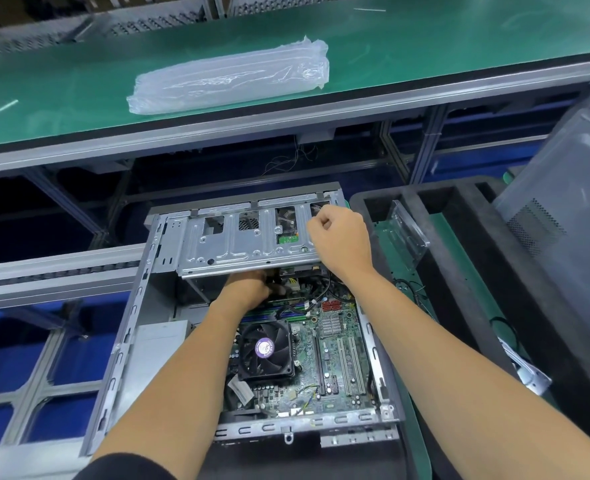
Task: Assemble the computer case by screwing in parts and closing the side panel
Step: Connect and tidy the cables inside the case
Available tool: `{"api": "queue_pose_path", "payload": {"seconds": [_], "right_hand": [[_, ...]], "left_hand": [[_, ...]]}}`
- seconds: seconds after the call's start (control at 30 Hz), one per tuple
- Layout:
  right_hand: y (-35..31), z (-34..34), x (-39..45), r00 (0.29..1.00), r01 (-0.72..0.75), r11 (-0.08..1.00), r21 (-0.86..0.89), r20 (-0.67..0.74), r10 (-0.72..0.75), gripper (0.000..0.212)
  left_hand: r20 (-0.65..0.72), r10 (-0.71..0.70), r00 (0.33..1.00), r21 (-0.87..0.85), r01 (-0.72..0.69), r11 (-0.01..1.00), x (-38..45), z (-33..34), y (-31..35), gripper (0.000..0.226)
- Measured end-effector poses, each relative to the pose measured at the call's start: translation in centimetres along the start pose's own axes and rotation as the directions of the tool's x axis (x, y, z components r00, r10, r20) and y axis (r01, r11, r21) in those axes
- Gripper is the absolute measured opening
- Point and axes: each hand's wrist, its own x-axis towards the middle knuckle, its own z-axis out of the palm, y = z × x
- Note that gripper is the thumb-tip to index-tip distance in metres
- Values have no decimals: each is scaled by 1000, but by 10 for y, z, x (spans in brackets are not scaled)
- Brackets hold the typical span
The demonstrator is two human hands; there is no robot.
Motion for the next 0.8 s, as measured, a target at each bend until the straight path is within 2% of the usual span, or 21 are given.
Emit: {"api": "queue_pose_path", "payload": {"seconds": [0.1,0.23,0.37,0.53,0.57,0.63,0.73,0.8], "right_hand": [[0,0,0,1000,-2,1000,4,-3,2,26],[-1,-1,-1,1000,7,1000,3,-7,-7,26],[-2,-2,0,1000,5,1000,-5,-12,-5,26],[-1,0,1,1000,3,1000,2,-4,-3,26],[-1,0,1,1000,6,1000,1,-5,-6,25],[-1,-1,1,1000,11,1000,-7,-8,-11,25],[-1,-1,2,1000,13,1000,-16,-4,-13,26],[-1,-1,2,1000,10,1000,-19,-3,-10,26]], "left_hand": [[15,-7,1000,-58,8,998,-3,-4,2,26],[55,6,998,-15,-5,1000,-4,-6,-1,36],[-14,-73,997,-45,72,996,-9,-10,4,6],[41,-23,999,-67,26,997,-10,-20,1,27],[53,-27,998,-59,30,998,-9,-21,0,25],[69,-75,995,-59,79,995,-5,-19,-1,14],[93,-203,975,-73,210,975,-5,-19,-3,31],[128,-213,969,-32,219,975,-4,-18,-3,25]]}}
